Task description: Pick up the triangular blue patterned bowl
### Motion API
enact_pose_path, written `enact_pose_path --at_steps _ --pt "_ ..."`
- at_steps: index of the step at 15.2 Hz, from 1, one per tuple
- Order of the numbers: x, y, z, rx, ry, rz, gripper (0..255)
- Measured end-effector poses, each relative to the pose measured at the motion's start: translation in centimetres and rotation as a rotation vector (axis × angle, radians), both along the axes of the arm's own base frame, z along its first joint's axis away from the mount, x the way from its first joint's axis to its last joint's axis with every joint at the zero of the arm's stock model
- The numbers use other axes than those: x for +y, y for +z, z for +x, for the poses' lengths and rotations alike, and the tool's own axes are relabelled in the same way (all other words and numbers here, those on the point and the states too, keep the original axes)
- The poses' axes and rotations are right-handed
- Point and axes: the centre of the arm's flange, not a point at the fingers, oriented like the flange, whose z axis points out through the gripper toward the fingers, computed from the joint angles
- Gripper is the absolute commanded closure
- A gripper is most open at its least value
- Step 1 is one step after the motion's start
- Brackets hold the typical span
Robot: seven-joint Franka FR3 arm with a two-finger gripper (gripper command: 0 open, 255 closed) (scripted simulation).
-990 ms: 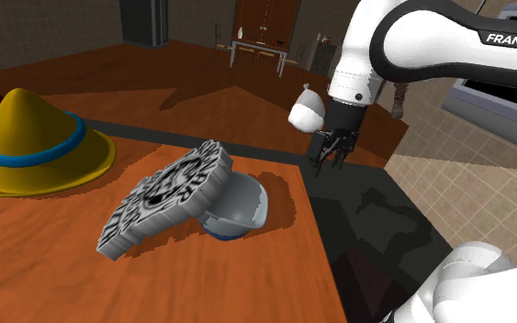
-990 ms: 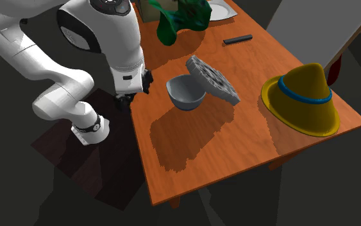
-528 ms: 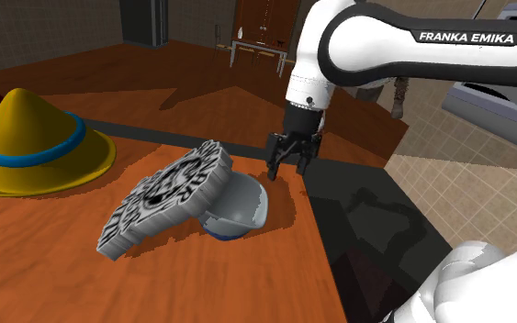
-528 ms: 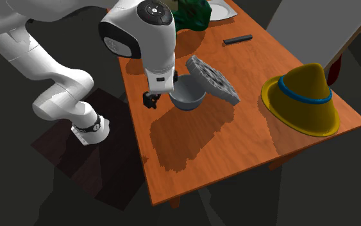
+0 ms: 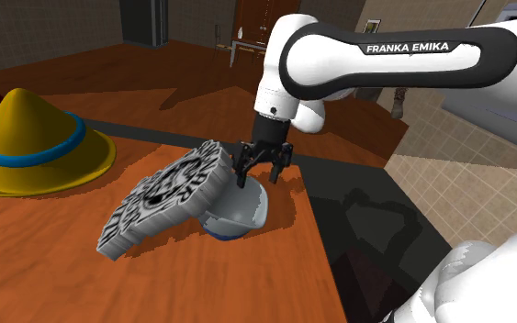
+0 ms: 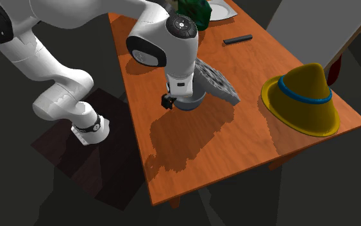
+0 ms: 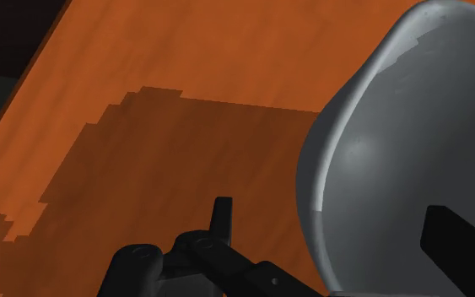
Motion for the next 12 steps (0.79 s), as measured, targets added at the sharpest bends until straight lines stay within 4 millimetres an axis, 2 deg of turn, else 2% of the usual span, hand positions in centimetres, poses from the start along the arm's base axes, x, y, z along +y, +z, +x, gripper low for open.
enact_pose_path --at_steps 4,5,12 --pt "0.1 -2.0 0.2 0.0 -0.001 0.001 0" --pt "0.1 -2.2 0.1 0.0 -0.001 0.001 255" --pt "0.1 -2.3 0.1 -0.003 -0.001 0.002 255"
